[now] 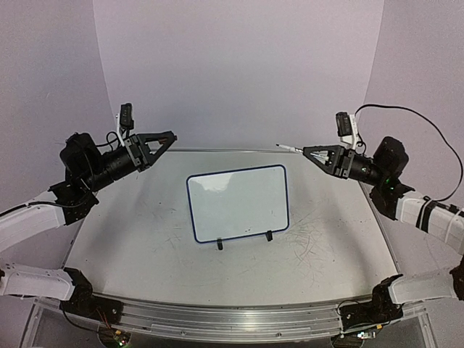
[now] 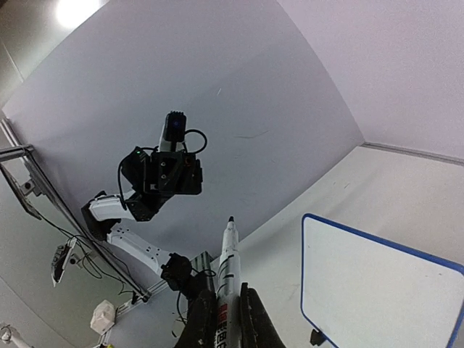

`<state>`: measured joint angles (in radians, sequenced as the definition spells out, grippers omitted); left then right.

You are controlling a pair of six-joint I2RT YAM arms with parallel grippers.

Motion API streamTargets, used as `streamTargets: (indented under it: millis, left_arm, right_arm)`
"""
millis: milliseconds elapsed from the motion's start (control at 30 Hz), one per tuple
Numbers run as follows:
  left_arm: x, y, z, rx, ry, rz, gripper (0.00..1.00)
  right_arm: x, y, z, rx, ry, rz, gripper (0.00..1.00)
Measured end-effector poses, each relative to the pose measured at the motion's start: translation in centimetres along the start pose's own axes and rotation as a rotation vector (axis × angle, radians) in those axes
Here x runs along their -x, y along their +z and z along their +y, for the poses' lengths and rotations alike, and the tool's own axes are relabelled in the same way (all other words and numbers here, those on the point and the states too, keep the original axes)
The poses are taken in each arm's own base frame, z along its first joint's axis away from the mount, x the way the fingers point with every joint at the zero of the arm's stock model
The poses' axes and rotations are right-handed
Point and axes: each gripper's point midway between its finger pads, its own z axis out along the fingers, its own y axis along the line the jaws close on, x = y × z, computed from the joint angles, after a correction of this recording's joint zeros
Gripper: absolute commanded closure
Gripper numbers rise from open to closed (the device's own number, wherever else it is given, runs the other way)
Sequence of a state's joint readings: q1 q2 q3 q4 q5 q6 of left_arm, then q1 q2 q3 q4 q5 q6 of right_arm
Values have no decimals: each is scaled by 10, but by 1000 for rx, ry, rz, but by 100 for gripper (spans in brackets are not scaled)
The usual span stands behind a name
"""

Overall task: Write a sentence on the whiteboard
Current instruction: Open the pen cap from the whiteboard marker, then place the pen cap at the center of the board.

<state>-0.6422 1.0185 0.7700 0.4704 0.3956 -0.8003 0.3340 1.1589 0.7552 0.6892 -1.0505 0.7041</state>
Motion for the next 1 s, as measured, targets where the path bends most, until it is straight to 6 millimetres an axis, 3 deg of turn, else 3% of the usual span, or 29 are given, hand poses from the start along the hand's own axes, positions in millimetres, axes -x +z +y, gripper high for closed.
streamTargets:
  millis: [133, 233, 367, 500, 800, 1000]
  left_arm:
    - [-1, -10, 31, 184, -3, -5, 100]
    - [-14, -18, 81, 428, -38, 29, 100]
    - [-49, -38, 144, 696, -69, 119, 100]
    - [-89, -72, 188, 878, -85, 203, 100]
    - [-146, -120, 234, 970, -87, 219, 100]
    - [-173, -139, 260, 979, -53, 182, 100]
  right_arm:
    - [2, -14, -13, -170, -83, -16, 100]
    - [6, -28, -22, -311, -138, -44, 100]
    - [17, -42, -30, -438, -197, -82, 100]
    - [21, -47, -43, -518, -212, -92, 100]
    - [16, -48, -60, -571, -206, -71, 100]
    - [18, -45, -55, -542, -217, -74, 100]
